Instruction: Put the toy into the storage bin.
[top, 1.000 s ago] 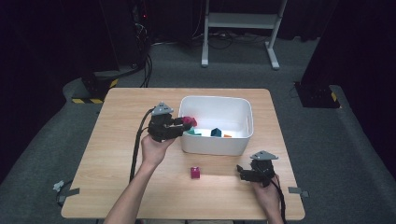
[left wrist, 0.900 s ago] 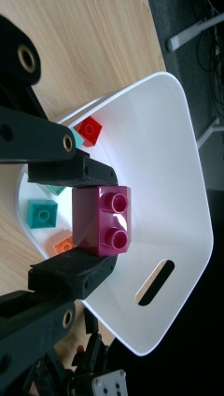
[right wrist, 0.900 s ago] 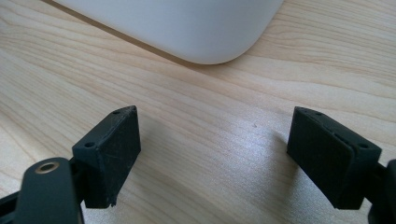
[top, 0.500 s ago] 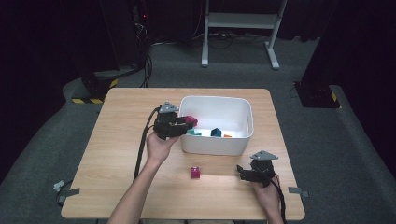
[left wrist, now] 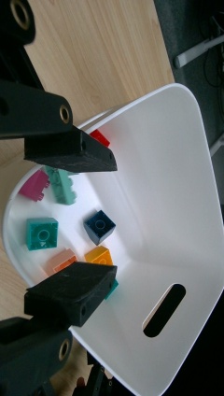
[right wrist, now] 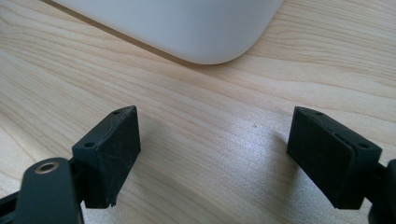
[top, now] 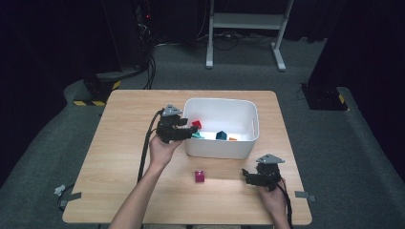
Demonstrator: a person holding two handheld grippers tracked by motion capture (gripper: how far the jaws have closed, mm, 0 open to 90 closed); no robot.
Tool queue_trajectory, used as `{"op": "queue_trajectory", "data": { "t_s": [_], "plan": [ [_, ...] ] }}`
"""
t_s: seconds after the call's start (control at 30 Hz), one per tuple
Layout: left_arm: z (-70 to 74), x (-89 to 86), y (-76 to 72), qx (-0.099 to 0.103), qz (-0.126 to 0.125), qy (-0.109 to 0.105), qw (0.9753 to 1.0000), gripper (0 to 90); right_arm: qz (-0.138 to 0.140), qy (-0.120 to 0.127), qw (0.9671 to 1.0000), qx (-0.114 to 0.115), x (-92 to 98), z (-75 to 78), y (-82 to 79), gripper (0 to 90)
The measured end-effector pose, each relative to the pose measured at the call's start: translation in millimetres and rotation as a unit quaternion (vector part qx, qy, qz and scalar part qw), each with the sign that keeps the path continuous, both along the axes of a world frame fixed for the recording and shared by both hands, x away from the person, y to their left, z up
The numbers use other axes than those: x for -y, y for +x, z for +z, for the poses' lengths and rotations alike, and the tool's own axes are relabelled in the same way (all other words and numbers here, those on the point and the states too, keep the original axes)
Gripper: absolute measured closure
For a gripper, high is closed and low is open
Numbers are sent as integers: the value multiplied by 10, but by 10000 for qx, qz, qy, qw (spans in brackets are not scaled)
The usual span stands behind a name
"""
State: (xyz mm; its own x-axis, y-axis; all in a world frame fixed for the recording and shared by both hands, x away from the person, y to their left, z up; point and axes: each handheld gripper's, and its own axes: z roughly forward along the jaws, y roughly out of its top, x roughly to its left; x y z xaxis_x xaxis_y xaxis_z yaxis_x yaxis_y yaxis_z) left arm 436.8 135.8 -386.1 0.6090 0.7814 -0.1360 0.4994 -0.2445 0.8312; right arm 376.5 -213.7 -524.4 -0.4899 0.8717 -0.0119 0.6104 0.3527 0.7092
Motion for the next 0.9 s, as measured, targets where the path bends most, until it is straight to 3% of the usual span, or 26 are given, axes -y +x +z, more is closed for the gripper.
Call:
{"op": "queue_trajectory", "data": {
  "t_s": [0.27, 0.47, 0.53, 0.9],
  "plan": [
    [123, -69, -117, 207, 7, -73, 9998, 413, -8, 7, 10000, -9, -2, 0, -2, 171],
    [117, -74, -186, 224, 20, 36, 9997, 405, -3, 3, 10000, -2, -1, 0, -1, 170],
    [112, -67, -187, 154, 38, -6, 9999, 401, 1, 2, 10000, 0, 0, 0, 0, 170],
    [92, -134, -366, 253, 9, -1, 9997, 392, -4, 2, 10000, -1, -1, 0, -1, 170]
  ]
}}
